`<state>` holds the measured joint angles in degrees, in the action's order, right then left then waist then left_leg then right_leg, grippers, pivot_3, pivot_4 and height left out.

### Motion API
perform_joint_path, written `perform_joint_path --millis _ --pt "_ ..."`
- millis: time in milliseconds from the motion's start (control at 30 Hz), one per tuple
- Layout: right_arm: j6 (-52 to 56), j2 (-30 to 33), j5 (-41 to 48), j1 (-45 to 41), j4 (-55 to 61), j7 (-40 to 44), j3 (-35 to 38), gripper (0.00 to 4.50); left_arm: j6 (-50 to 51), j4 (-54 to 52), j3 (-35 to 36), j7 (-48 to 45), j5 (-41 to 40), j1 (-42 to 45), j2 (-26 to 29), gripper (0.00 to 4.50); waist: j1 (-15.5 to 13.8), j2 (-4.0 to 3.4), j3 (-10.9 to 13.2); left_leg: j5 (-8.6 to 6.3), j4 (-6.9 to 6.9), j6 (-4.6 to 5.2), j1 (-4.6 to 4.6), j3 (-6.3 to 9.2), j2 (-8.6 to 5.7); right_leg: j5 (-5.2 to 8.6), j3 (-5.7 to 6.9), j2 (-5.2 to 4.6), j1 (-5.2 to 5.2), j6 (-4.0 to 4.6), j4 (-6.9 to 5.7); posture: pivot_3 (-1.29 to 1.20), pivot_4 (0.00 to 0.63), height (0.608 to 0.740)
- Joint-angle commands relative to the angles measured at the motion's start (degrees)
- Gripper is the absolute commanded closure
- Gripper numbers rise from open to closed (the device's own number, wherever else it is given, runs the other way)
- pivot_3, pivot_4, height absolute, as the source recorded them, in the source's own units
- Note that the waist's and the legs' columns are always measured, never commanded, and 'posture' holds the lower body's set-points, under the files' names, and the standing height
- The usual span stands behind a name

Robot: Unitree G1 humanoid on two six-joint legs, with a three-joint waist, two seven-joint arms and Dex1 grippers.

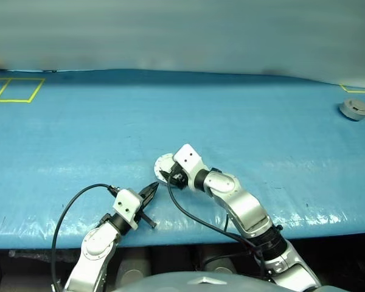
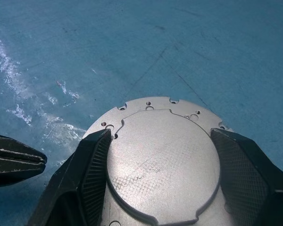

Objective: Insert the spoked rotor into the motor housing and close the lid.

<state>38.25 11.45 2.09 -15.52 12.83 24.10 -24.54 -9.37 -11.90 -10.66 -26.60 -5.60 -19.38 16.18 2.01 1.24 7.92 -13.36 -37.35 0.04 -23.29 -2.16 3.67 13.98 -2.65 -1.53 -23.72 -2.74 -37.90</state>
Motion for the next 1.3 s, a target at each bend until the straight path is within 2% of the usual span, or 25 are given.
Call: perform_joint_path --millis 33,433,467,533,633,767,900,1100,1300 --pt "-1.08 2.37 -0.58 0.46 -4.25 0.4 2.81 1.46 -1.15 -1.01 0.22 -0.27 -0.36 -0.04 0.06 4.5 -0.1 0.0 0.0 0.0 0.0 0.0 0.0 0.0 -0.01 0.0 0.0 -0.01 0.0 0.0 0.0 0.0 0.15 0.74" --pt "1.02 4.98 0.18 1.18 -3.05 4.77 -0.44 1.46 2.16 -3.6 1.63 1.54 -0.67 -0.36 -0.11 4.5 -0.72 0.0 0.0 0.0 0.02 0.0 -0.21 0.02 -0.08 0.0 0.05 -0.08 -0.11 0.0 0.12 0.0 0.15 0.74" --pt "1.09 5.0 0.29 1.35 -2.89 4.8 -0.53 1.46 3.55 -4.21 2.45 2.12 -1.45 -0.19 -0.3 4.5 -0.73 0.01 0.0 0.0 0.04 0.0 -0.21 0.02 -0.08 0.0 0.05 -0.08 -0.11 0.0 0.14 0.0 0.15 0.74" --pt "1.24 4.96 0.31 1.61 -2.9 4.58 -0.51 1.46 12.66 -6.86 5.9 5.46 -4.32 1.43 -0.94 4.5 -0.79 0.01 0.0 -0.01 0.06 0.02 -0.26 0.04 -0.09 0.02 0.06 -0.08 -0.12 0.03 0.14 0.0 0.15 0.74" --pt "1.45 4.93 0.19 1.7 -3.02 4.4 -0.6 1.46 25.77 -10.69 11.46 7.41 -12.51 5.51 -0.22 4.5 -0.81 0.03 -0.01 -0.01 0.09 0.02 -0.28 0.12 -0.09 0.03 0.13 -0.03 -0.08 0.03 0.13 0.0 0.15 0.74" --pt "1.52 4.56 0.21 1.41 -3.45 4.17 -0.47 1.46 41.27 -11.34 19.33 5.88 -30.03 13.83 1.17 4.5 -0.84 0.08 -0.04 -0.01 0.08 0.02 -0.27 0.17 -0.11 0.04 0.15 0.03 0.11 0.01 0.13 0.0 0.15 0.74" --pt "1.27 3.94 0.2 0.93 -4.44 3.96 -0.54 1.46 53.17 -4.03 22.18 3.35 -38.39 23.61 4.79 4.5 -0.82 0.2 -0.1 -0.01 0.06 0.02 -0.26 0.22 -0.15 0.03 0.15 0.07 0.27 -0.02 0.12 0.0 0.15 0.74" --pt "0.84 3.08 0.01 0.46 -5.34 3.56 -0.79 1.46 58.37 5.52 18.36 -2.18 -37.62 34.12 7.26 4.5 -0.44 0.26 -0.13 0.0 0.06 0.02 -0.22 0.26 -0.17 0.03 0.12 0.14 0.3 -0.04 0.11 0.0 0.15 0.74" --pt "0.86 2.56 -0.16 0.84 -5.13 2.86 -0.66 1.46 57.38 11.13 9.96 -8.63 -30.9 39.72 10.09 4.5 -0.29 0.25 -0.13 0.01 0.1 -0.01 -0.21 0.28 -0.16 0.03 0.11 0.16 0.28 -0.02 0.07 0.0 0.15 0.74"
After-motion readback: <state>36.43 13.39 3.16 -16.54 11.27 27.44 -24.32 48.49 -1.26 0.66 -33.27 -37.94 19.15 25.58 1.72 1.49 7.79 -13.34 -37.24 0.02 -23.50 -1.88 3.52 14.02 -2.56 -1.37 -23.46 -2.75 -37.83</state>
